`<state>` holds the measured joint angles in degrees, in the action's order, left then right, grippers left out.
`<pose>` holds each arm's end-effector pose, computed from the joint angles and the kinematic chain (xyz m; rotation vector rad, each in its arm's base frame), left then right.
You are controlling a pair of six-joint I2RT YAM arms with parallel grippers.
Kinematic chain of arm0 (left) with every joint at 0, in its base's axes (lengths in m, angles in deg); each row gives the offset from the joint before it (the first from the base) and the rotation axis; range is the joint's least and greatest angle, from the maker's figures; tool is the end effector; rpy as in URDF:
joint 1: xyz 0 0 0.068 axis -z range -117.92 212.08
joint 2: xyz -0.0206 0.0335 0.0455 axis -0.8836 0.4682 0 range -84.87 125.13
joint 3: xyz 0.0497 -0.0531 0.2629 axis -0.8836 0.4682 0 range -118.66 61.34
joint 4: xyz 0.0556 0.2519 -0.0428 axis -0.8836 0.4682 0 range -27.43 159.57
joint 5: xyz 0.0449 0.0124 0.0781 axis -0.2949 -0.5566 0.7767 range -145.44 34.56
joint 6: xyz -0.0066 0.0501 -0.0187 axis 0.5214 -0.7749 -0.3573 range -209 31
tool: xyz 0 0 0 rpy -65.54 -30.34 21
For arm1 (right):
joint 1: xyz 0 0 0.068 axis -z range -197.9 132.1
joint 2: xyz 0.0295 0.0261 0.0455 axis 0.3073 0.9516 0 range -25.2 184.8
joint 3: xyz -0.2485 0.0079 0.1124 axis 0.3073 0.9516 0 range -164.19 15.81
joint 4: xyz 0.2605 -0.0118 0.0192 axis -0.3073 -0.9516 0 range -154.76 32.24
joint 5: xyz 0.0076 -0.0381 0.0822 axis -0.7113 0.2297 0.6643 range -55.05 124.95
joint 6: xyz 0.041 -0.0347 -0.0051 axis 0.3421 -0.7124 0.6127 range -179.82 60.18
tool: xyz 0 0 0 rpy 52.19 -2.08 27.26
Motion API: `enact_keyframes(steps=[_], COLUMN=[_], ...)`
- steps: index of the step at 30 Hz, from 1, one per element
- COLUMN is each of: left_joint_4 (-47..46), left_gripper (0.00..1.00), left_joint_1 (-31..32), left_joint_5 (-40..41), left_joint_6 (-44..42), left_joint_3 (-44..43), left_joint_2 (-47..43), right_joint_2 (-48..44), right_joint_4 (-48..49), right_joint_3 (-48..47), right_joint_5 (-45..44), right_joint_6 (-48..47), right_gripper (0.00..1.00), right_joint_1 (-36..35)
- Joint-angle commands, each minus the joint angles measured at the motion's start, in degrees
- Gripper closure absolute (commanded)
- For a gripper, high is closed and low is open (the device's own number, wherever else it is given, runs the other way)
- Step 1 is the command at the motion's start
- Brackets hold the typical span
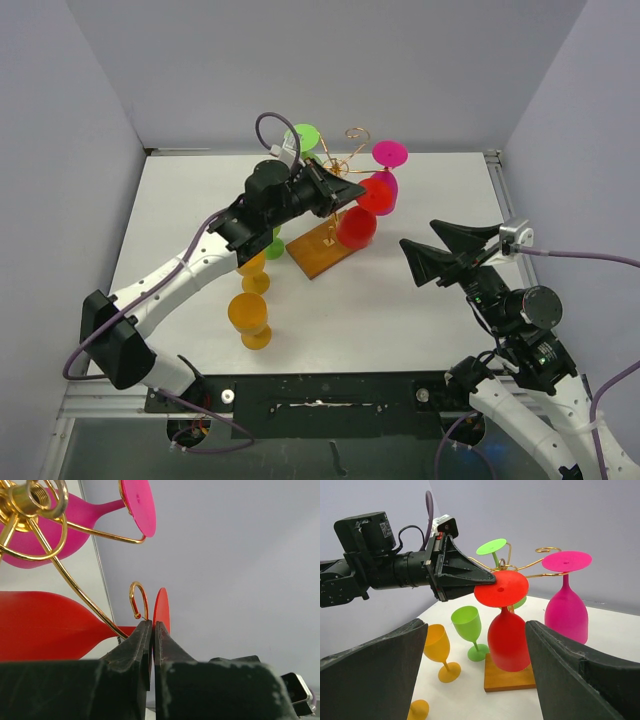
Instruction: Place the wine glass upside down on the wine glass rack
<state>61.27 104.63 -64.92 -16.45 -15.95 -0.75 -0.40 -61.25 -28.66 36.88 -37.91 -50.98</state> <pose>0.2553 -0.2423 0.3961 -0.3631 1.9225 -1.5815 0.0800 0.0535 0.3937 -0.1597 1.3259 0.8408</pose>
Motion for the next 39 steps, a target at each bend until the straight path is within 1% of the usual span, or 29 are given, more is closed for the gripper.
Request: enact_keyframes(steps=[1,8,12,18,26,32,39], left_joint_4=[-2.45,-2.37,-1.9,0.26,3.07,5.07,7.64], left_gripper=[1.0,1.0,1.0,1.0,1.0,1.0,0.91], left_joint_1=[0.9,2.1,2.1,2.1,1.84,1.23,1.05], left_joint_5=[-0.84,-0.53,0.15,2.22,5.38,5.91,8.28], left_joint_6=[-1.42,-2.74,-3.62,-6.32,-9.34,-10.47,-12.42], left_joint_3=[0.32,-0.48,-2.43,-6.15,-8.41,-9.39,-9.76], left_joint_2=[-3.24,-3.05,-1.88,0.76,2.53,3.67,3.64], right_joint_2=[0.22,0.08,-0.01,-0.52,-0.06,0.6,0.82], right_joint_4=[3.05,3.24,3.35,3.17,3.08,3.66,3.99], right_joint_3=[0.06,0.35,0.43,0.52,0.08,0.25,0.61], right_joint_5=[-1.4,-1.98,-2.24,-2.51,-2.73,-2.69,-2.99], right_joint_6=[0.67,0.76,0.92,1.14,0.63,0.44,0.42], right_gripper=[0.19,0.19,0.2,0.19,0.19,0.19,0.19], right_joint_1=[-0.06,-0.07,-0.07,-0.06,-0.07,-0.08,-0.05])
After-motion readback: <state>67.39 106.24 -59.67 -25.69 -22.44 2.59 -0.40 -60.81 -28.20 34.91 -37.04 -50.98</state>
